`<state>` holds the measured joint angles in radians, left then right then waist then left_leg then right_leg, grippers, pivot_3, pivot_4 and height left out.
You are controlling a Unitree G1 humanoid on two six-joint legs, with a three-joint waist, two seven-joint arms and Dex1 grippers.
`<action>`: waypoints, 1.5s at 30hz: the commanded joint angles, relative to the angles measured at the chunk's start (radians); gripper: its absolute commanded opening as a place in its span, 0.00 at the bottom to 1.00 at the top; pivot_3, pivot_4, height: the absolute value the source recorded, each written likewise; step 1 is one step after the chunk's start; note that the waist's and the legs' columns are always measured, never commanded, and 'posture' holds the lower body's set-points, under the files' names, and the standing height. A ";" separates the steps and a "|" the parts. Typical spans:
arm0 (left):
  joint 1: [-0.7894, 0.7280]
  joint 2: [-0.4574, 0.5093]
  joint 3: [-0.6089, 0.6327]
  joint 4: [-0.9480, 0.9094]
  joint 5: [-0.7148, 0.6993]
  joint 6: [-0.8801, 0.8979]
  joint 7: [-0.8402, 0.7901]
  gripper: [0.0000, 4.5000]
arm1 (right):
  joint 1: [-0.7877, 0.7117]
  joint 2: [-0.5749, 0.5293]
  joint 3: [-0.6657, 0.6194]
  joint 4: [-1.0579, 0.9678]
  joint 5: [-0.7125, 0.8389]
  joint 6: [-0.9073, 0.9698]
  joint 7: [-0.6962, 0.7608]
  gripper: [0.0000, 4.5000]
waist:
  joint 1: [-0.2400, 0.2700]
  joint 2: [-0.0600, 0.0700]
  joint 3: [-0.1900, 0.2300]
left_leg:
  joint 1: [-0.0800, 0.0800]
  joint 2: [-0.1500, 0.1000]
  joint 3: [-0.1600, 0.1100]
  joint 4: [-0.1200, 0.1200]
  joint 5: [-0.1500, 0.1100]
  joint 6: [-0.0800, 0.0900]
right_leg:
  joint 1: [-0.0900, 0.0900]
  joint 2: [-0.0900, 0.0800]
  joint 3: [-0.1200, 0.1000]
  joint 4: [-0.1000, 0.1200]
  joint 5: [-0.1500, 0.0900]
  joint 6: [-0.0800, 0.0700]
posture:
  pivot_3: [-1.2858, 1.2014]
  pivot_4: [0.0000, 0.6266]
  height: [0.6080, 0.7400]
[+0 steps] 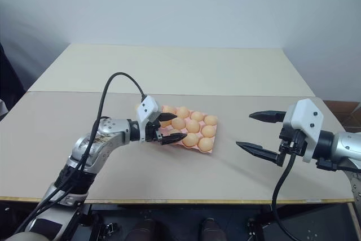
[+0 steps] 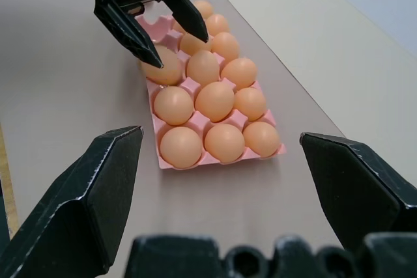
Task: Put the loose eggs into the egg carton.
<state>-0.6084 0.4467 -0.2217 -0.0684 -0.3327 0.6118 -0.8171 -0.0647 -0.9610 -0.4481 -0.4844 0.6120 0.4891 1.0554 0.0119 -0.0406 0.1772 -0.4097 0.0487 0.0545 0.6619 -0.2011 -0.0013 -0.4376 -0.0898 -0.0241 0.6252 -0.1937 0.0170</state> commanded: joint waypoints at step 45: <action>0.246 0.372 0.454 0.127 -0.027 -0.104 -0.010 1.00 | -0.141 -0.019 0.069 0.105 0.007 -0.035 0.072 1.00 | 0.013 0.000 0.000 | -0.001 0.002 0.003 0.000 0.000 0.000 | -0.002 -0.001 -0.002 -0.001 -0.002 -0.003 | 0.52 0.24 1.00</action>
<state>-0.3273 0.8204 0.2605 0.0062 -0.3941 0.5447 -0.8345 -0.1915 -0.9683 -0.3604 -0.3540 0.6108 0.4754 1.1294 0.0251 -0.0407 0.1771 -0.4115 0.0506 0.0572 0.6618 -0.2016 -0.0013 -0.4396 -0.0906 -0.0255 0.6240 -0.1954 0.0143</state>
